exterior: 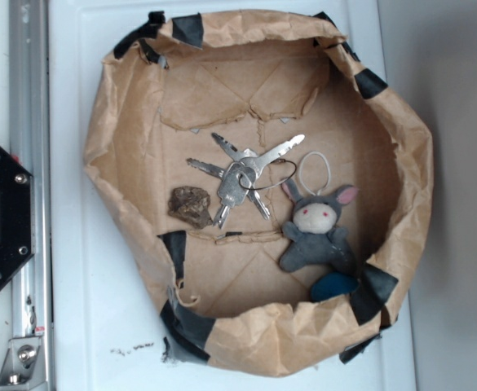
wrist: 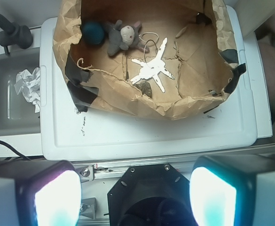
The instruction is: Grab the silver keys.
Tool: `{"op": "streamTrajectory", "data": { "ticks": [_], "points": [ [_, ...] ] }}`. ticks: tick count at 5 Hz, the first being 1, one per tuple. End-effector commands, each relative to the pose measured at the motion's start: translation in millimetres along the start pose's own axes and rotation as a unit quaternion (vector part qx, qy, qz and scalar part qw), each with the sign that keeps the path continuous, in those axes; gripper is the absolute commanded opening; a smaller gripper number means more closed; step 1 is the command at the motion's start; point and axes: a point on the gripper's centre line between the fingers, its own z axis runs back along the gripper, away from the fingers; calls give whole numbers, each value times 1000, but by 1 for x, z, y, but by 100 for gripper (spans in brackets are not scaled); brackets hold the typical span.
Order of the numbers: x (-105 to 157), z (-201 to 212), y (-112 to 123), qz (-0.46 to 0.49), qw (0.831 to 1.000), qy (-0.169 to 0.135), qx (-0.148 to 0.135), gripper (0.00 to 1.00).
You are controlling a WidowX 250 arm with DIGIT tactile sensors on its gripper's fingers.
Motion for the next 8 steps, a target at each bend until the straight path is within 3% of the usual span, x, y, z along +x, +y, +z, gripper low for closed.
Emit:
{"op": "streamTrajectory", "data": {
  "ticks": [1, 2, 3, 4, 5, 6, 8],
  "points": [
    [0, 0, 0, 0, 1000, 0, 0, 100],
    [44, -31, -12, 0, 998, 12, 61, 100],
    [66, -49, -6, -7, 998, 2, 56, 100],
    [86, -79, 6, -37, 996, 3, 80, 100],
    [102, -94, 22, -87, 994, -30, 63, 100],
    [121, -91, 25, -112, 992, -9, 53, 100],
    [121, -91, 25, -112, 992, -9, 53, 100]
  ]
}}
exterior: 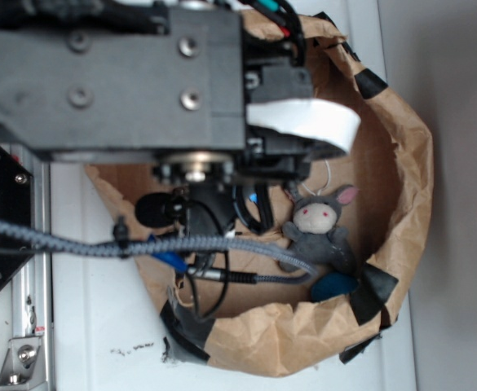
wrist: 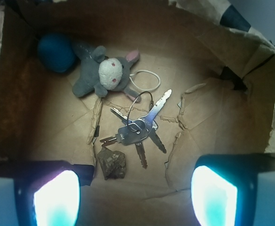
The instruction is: Grab the silver keys.
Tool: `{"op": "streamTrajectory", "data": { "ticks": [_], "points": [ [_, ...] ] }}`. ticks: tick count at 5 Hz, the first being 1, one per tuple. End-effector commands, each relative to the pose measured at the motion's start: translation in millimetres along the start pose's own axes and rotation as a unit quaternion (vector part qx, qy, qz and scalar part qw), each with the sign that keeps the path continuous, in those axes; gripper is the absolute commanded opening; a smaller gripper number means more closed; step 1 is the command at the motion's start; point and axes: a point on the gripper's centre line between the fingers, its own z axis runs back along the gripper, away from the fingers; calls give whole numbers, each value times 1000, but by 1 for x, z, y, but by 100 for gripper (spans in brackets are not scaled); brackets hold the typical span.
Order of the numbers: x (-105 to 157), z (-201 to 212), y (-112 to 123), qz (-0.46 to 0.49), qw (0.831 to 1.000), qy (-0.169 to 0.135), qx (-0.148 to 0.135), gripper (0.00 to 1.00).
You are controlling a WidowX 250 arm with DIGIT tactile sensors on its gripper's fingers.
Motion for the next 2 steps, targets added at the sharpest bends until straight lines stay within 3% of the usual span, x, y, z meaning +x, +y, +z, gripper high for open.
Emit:
{"op": "streamTrajectory", "data": {
  "ticks": [1, 2],
  "points": [
    [4, -29, -4, -23, 1000, -13, 4, 100],
    [9, -77, -12, -21, 999, -18, 33, 100]
  ]
}}
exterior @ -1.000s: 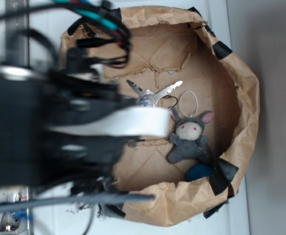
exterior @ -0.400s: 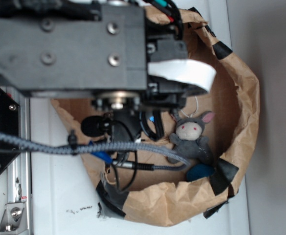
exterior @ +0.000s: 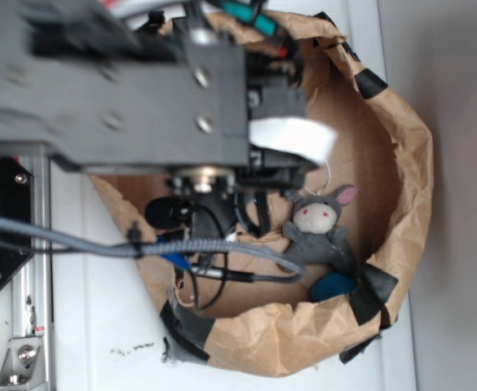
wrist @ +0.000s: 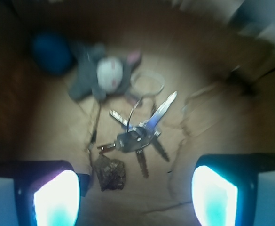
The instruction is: Grab the silver keys.
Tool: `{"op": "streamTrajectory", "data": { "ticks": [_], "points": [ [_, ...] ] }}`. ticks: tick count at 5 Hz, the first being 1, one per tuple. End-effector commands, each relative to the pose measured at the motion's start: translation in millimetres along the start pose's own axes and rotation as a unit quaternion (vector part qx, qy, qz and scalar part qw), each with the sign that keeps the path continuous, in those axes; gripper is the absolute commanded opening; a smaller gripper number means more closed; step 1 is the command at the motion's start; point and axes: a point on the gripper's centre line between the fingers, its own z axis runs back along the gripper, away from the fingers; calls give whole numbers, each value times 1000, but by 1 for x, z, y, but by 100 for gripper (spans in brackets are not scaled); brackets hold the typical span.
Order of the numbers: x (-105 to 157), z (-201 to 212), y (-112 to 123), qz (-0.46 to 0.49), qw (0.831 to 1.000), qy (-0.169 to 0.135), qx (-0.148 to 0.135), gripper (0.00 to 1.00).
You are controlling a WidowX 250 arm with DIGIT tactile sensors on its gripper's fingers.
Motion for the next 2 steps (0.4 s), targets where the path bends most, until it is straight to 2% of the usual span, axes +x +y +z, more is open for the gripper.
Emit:
{"op": "streamTrajectory", "data": {
  "ticks": [1, 2],
  "points": [
    [15, -52, -10, 3, 999, -25, 33, 100],
    [23, -54, -2, 19, 999, -35, 6, 100]
  ]
}}
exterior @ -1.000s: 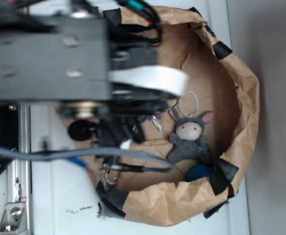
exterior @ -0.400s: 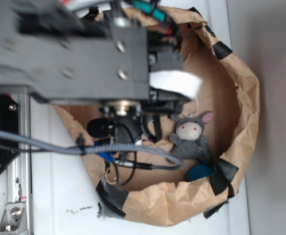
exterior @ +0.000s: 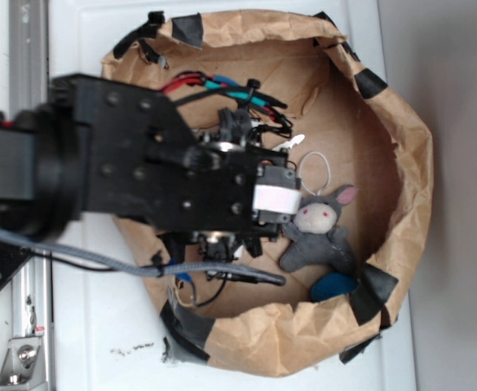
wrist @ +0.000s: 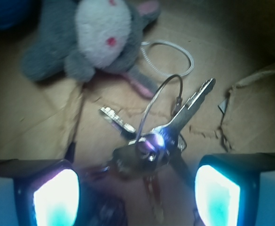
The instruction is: Grab the silver keys.
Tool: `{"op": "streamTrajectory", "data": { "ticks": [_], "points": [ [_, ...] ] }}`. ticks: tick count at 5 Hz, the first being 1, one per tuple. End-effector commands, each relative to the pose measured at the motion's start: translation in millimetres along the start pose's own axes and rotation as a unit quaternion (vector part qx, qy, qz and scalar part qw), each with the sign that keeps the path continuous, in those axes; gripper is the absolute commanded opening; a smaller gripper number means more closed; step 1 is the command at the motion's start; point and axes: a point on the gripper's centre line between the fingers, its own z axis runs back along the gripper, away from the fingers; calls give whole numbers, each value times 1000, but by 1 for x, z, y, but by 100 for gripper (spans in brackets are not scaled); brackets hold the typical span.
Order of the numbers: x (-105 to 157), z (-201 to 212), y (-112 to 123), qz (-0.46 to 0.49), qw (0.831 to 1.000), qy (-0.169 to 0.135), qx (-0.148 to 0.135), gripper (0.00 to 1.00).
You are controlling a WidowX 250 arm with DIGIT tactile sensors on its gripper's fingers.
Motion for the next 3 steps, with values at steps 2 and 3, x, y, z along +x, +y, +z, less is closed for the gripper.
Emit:
{"op": "streamTrajectory", "data": {
  "ticks": [2, 3],
  "points": [
    [35, 2, 27, 64, 996, -44, -50, 100],
    [42, -7, 18, 64, 996, -50, -28, 100]
  ]
}}
